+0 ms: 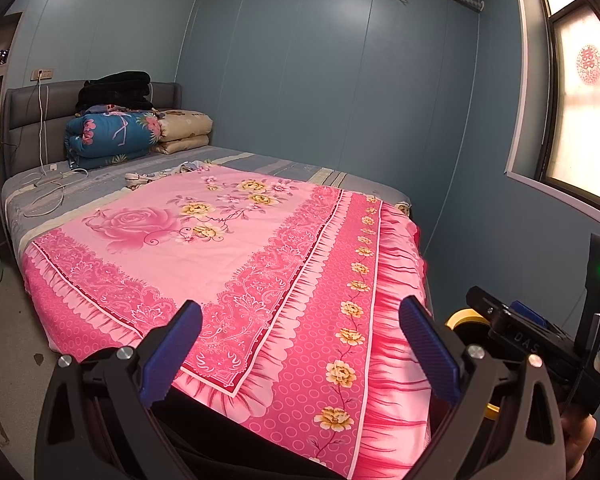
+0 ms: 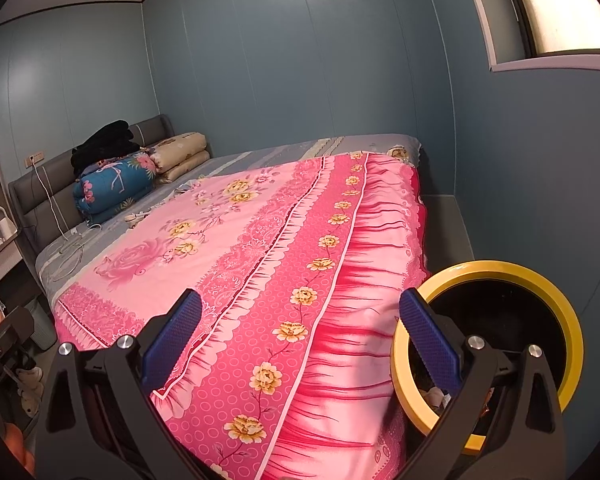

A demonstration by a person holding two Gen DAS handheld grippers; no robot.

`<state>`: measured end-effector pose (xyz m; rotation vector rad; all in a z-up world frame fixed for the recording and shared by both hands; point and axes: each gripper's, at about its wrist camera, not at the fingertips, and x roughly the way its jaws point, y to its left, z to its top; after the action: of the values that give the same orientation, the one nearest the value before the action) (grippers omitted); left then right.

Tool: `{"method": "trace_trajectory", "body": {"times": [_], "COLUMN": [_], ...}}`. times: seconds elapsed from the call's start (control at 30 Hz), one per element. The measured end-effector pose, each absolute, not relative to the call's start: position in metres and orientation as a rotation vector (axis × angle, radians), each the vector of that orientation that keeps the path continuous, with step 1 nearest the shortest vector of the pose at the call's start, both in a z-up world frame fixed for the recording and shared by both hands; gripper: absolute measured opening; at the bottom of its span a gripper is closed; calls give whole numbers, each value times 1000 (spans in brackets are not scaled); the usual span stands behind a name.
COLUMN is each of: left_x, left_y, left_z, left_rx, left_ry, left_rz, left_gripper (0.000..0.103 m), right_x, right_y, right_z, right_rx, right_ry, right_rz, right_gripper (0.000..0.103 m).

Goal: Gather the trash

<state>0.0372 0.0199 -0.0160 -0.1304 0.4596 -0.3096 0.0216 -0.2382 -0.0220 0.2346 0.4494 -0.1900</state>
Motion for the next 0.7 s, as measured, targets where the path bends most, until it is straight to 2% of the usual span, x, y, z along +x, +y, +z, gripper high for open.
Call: {"method": "trace_trajectory", "body": {"times": [0.7], "left_x": [39], "left_y": [18], "left_z": [-19], "left_rx": [-130], "left_ry": [479], "left_rz": [-315], "left_gripper": [95], "right_x": [22], "right_y": [-240], "right_z": [-24], "right_rx": [245], "right_ry": [464], "right_rz": [-188], "right_gripper": [95]}}
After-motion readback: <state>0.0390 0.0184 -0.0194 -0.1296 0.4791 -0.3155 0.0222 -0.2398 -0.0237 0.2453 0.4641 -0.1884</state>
